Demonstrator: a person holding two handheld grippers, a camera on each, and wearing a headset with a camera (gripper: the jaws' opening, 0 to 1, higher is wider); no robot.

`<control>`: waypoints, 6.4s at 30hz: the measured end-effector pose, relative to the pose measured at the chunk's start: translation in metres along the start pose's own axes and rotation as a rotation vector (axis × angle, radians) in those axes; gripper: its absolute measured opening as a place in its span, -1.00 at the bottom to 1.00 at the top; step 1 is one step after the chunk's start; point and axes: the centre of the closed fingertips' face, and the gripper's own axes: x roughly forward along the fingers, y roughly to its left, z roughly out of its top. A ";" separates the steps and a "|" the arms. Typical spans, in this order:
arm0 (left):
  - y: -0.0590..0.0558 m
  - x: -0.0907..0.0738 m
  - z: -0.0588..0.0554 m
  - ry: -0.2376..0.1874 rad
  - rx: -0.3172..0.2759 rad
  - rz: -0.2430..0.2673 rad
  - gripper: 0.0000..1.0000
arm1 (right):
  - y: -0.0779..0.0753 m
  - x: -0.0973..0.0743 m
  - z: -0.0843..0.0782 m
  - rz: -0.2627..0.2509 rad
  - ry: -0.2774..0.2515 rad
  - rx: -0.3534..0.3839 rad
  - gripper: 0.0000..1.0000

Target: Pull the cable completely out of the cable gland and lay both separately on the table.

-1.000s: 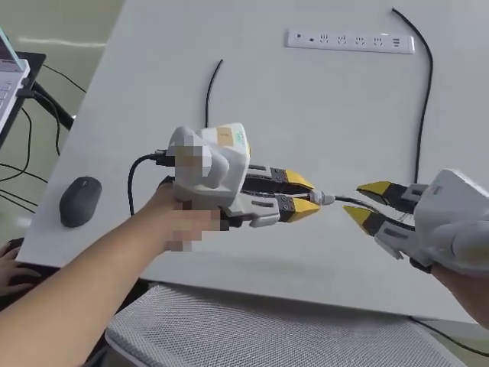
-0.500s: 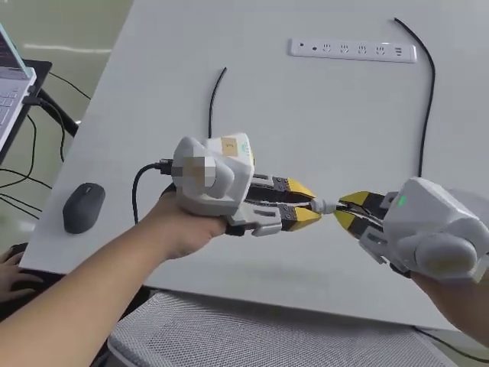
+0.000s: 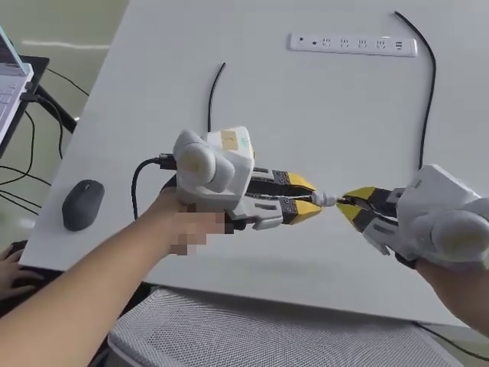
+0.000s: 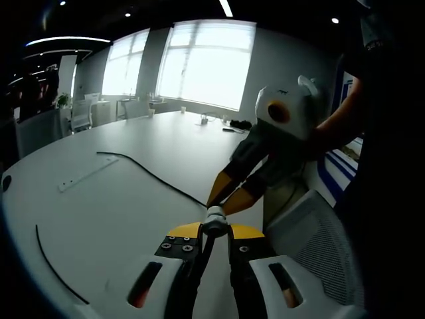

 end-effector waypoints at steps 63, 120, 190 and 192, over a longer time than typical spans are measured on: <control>-0.004 -0.001 0.007 -0.017 0.006 0.049 -0.70 | -0.037 -0.007 -0.098 -0.144 0.053 0.405 -0.96; 0.002 0.001 -0.004 0.005 -0.016 0.042 -0.70 | 0.010 -0.001 0.011 0.023 0.045 -0.173 -0.95; -0.015 0.007 0.000 0.006 -0.027 0.016 -0.70 | -0.023 0.008 -0.115 -0.087 0.194 0.520 -1.00; -0.014 0.007 0.000 0.005 -0.027 0.017 -0.70 | -0.022 0.007 -0.114 -0.087 0.191 0.518 -0.99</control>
